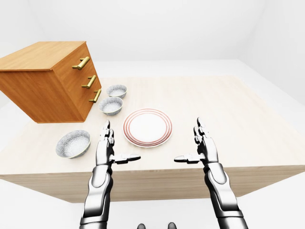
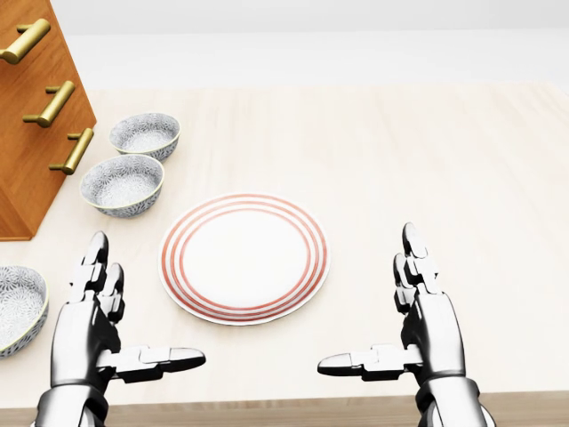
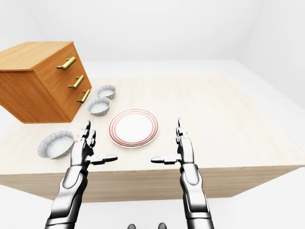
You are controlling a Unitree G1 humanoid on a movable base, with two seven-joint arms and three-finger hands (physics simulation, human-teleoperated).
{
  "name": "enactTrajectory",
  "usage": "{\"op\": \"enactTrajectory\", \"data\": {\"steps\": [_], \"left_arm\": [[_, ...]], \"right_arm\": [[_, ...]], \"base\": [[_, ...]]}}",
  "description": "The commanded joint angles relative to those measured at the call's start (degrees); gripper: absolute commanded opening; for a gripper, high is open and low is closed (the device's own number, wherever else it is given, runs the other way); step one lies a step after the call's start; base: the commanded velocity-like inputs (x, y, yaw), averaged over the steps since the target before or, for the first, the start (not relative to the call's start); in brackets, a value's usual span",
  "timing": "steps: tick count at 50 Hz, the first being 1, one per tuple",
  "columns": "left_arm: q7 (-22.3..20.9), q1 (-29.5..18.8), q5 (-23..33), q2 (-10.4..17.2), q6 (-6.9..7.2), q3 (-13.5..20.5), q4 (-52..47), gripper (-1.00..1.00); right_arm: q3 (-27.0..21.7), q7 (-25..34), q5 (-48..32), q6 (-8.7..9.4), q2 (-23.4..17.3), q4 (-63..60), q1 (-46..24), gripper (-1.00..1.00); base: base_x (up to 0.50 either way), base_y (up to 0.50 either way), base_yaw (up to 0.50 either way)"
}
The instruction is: Put the bowl in the middle on the plate.
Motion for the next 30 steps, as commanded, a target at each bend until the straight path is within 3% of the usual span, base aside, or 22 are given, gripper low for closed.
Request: {"op": "enactTrajectory", "data": {"steps": [1, 4, 5, 8, 9, 15, 19, 20, 21, 22, 23, 25, 26, 28, 30], "left_arm": [[-1.48, 0.54, 4.67, 0.93, -1.84, -0.17, -0.85, 1.00], [-1.64, 0.71, 5.83, 0.91, -2.03, 0.06, -0.97, 1.00], [-1.47, 0.65, 7.54, 1.25, -3.03, -0.20, -0.34, 1.00], [-2.07, 1.35, 8.83, 0.87, -2.65, -0.81, -1.77, 1.00], [-1.55, 1.34, 10.19, 0.85, -4.14, -1.09, -0.76, 1.00], [-2.01, 1.08, 10.54, 0.63, -4.70, -0.99, 0.05, 1.00], [-2.21, 1.02, 10.39, 0.58, -4.90, -0.89, 0.23, 1.00], [-2.69, 1.79, 10.50, 0.42, -3.22, -1.26, -2.39, 1.00], [-2.41, 1.88, 11.67, 0.65, -4.21, -1.48, -1.79, 1.00], [-3.00, 2.36, 11.56, 0.56, -3.37, -1.55, -3.53, 1.00], [-3.95, 2.57, 10.70, 0.46, -2.17, -1.39, -5.23, 1.00], [-4.11, 2.66, 12.03, 0.72, -1.51, -1.47, -6.75, 1.00], [-5.19, 3.03, 13.15, 1.01, 0.91, -1.95, -10.83, 1.00], [-7.04, 2.76, 15.04, 1.79, 0.94, -2.22, -13.26, 1.00], [-10.61, 2.62, 12.35, 1.41, 0.94, -1.38, -17.06, 1.00]], "right_arm": [[-0.03, 0.02, 0.04, -0.12, 0.03, -0.11, 0.09, 1.00], [-0.12, -0.01, -0.02, -0.62, -0.06, 0.87, -0.25, 1.00], [-0.01, -0.08, -0.14, -0.22, -0.03, 0.35, -0.12, 1.00], [0.09, -0.23, -0.38, -0.22, 0.01, 0.30, -0.07, 1.00], [0.14, -0.24, -0.47, -0.11, 0.00, 0.11, -0.02, 1.00], [0.20, -0.42, -0.67, 0.66, 0.05, -1.06, 0.23, 1.00], [0.17, -0.36, -0.71, 0.17, 0.03, -1.09, 0.32, 1.00], [0.42, -0.92, -1.92, -0.04, -0.10, -2.00, 0.64, 1.00], [0.78, -1.21, -3.38, -1.22, -0.29, -1.17, 0.64, 1.00], [1.13, -1.87, -5.11, -0.51, -0.36, -1.62, 0.64, 1.00], [1.40, -1.67, -5.86, -0.92, -0.42, -2.19, 0.75, 1.00], [1.73, -2.27, -8.64, -0.74, -0.62, -3.53, 1.07, 1.00], [1.24, -1.69, -8.14, 1.59, -0.53, -5.99, 1.21, 1.00], [1.23, -0.81, -8.72, 2.96, -0.69, -8.35, 1.85, 1.00], [1.74, 0.13, -9.43, 4.89, -0.55, -11.19, 2.51, 1.00]], "base": [[0.00, 0.00, 0.00], [0.00, 0.00, 0.00], [0.00, 0.00, 0.00], [0.00, 0.00, 0.00], [0.00, 0.00, 0.00], [0.00, 0.00, 0.00], [0.00, 0.00, 0.00], [0.00, 0.00, 0.00], [0.00, 0.00, 0.00], [0.00, 0.00, 0.00], [0.00, 0.00, 0.00], [0.00, 0.00, 0.00], [0.00, 0.00, 0.00], [0.00, 0.00, 0.00], [0.00, 0.00, 0.00]]}}
